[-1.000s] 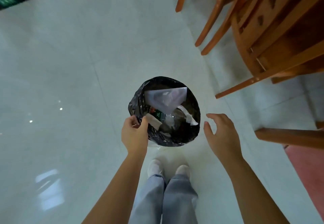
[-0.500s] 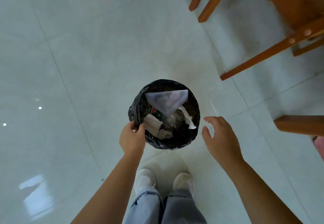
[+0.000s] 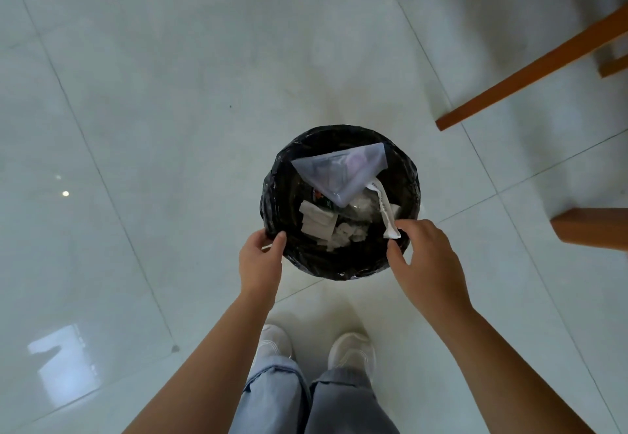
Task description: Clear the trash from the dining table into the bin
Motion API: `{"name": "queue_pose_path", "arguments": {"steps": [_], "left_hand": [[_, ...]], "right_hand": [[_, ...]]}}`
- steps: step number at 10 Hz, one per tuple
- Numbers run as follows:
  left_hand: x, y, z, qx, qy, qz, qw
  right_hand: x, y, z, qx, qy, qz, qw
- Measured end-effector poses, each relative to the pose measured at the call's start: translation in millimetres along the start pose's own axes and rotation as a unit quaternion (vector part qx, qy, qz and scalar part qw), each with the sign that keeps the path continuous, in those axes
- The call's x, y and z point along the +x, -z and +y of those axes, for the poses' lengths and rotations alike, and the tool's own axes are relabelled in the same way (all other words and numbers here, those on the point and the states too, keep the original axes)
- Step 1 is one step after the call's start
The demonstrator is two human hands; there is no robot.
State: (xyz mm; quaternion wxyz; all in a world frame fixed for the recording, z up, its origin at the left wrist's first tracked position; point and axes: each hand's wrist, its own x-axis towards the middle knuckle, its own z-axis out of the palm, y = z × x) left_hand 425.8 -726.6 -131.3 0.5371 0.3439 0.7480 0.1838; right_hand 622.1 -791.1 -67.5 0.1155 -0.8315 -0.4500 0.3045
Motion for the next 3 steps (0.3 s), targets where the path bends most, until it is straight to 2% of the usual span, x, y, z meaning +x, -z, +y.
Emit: {"name": "queue_pose_path", "arguments": {"steps": [2, 3], "left_hand": [[-7.6, 12.6, 1.2, 0.031, 0.003, -0.025, 0.999], [-20.5, 24.4, 7.0, 0.098, 0.012, -0.032, 0.995]], "right_hand": [[-4.2, 3.7, -11.3, 0.005, 0.005, -0.008, 1.0], [-11.6, 15.6, -21.9, 0.011, 0.012, -0.008, 1.0]]}}
